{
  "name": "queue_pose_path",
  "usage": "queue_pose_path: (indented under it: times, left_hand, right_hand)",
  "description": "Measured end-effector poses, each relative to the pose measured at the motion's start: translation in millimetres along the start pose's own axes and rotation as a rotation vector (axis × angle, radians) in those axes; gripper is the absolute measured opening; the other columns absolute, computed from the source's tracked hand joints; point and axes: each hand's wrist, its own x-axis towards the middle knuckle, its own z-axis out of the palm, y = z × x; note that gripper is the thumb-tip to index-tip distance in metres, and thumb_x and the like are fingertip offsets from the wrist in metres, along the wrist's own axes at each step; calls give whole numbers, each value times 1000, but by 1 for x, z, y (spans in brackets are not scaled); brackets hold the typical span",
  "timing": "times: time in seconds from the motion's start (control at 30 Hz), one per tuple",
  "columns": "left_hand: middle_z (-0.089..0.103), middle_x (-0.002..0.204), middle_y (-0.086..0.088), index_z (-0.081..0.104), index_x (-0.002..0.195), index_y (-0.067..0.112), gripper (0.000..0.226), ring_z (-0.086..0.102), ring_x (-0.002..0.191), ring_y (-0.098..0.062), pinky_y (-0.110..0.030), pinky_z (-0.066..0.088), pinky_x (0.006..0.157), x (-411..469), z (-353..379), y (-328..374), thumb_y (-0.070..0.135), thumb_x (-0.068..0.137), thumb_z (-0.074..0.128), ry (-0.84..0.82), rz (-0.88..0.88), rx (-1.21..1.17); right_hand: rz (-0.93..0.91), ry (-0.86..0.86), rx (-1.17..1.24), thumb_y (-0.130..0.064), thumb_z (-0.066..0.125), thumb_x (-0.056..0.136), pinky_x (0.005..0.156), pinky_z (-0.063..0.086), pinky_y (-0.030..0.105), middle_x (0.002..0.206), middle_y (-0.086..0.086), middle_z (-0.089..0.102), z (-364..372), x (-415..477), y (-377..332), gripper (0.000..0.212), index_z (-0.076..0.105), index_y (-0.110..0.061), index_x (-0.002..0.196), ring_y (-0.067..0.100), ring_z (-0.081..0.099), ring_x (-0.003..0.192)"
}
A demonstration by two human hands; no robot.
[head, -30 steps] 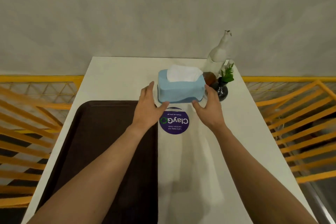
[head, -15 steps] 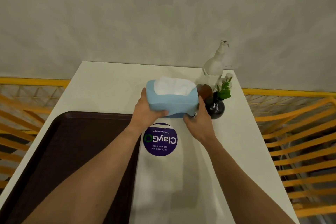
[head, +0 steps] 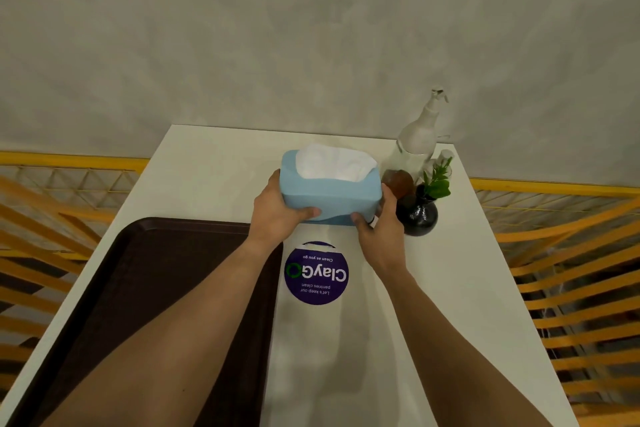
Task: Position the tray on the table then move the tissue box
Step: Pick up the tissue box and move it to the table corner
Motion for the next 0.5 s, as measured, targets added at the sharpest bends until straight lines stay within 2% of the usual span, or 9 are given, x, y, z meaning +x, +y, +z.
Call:
queue_pose_path:
  times: [0.07, 0.2, 0.3, 0.37, 0.43, 0.5]
  left_hand:
    - [58, 114, 15, 49, 135, 27, 86, 56, 98, -2, 2, 43, 66, 3, -2, 4, 29, 62, 96, -5, 12, 3]
    - [58, 117, 13, 49, 136, 25, 87, 57, 106, -10, -6, 42, 72, 11, -11, 5, 33, 63, 95, -6, 39, 18]
    - [58, 117, 15, 50, 136, 27, 87, 56, 105, -8, -4, 40, 70, 16, -21, 8, 36, 62, 95, 12, 44, 21]
    - [58, 116, 15, 50, 136, 29, 87, 56, 105, -8, -5, 41, 70, 18, -47, 3, 36, 62, 95, 16, 46, 7]
    - [58, 115, 17, 49, 136, 30, 88, 55, 104, -6, -5, 41, 68, 22, -75, -3, 37, 62, 95, 21, 48, -1]
    - [57, 116, 17, 48, 137, 30, 89, 55, 104, -6, -6, 41, 69, 27, -100, -9, 37, 62, 95, 22, 52, -5]
  right_hand:
    - [-9, -1, 7, -20, 71, 93, 79, 38, -3, 128, -26, 50, -2, 4, 0, 71, 30, -36, 149, -3, 47, 117]
    - [-27, -4, -6, -24, 70, 94, 78, 41, 0, 120, -41, 45, 0, 11, -5, 68, 31, -34, 149, -5, 49, 112]
    - [-21, -25, -15, -28, 69, 95, 78, 39, -1, 125, -34, 47, 6, 16, -11, 69, 27, -36, 149, -2, 49, 111]
    - [-20, -30, -27, -30, 68, 95, 82, 39, 4, 129, -27, 46, 27, 12, -27, 69, 25, -39, 149, -1, 49, 112]
    - [-15, -37, -30, -31, 68, 95, 86, 39, 11, 129, -28, 44, 50, 10, -44, 70, 24, -41, 149, -1, 48, 112]
    - [-21, -41, -43, -32, 69, 95, 84, 39, 11, 128, -29, 43, 74, 10, -57, 71, 24, -40, 150, -1, 48, 112]
